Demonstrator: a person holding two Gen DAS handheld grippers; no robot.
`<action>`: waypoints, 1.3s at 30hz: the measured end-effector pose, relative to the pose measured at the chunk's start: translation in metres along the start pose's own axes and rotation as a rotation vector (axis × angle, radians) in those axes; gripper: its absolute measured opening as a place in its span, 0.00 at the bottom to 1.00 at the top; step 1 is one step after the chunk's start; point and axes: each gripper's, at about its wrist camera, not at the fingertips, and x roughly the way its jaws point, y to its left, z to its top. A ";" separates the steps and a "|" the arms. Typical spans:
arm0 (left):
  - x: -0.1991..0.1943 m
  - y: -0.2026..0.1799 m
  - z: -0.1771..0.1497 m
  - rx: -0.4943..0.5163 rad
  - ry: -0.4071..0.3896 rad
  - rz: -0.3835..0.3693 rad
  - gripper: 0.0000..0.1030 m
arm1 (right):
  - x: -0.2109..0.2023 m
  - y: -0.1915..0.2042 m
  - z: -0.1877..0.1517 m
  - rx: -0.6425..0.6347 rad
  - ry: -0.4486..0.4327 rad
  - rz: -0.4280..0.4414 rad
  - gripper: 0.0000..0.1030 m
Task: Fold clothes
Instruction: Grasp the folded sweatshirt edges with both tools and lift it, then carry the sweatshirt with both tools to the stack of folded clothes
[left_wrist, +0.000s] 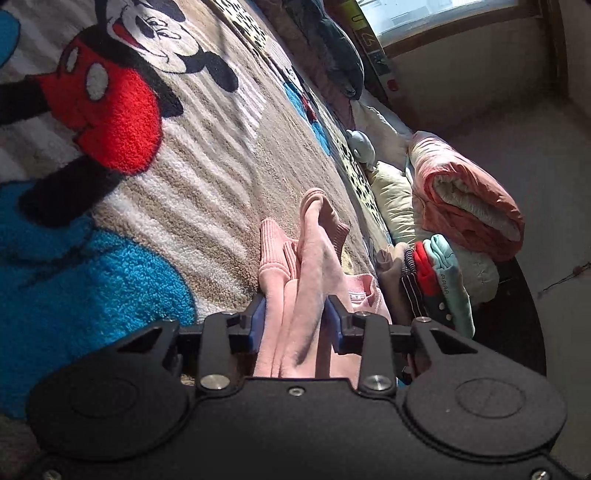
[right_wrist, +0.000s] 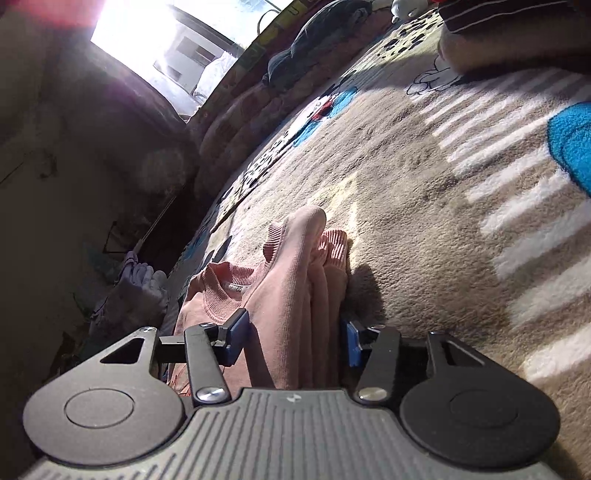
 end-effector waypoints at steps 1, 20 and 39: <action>0.001 0.000 0.001 0.001 -0.002 -0.007 0.38 | -0.001 -0.003 0.001 0.018 -0.005 0.011 0.50; -0.007 0.028 -0.001 -0.315 -0.070 -0.147 0.16 | -0.002 -0.009 0.000 0.056 -0.030 0.048 0.22; 0.045 -0.150 -0.005 -0.162 0.047 -0.357 0.16 | -0.175 0.000 0.058 0.083 -0.418 0.161 0.20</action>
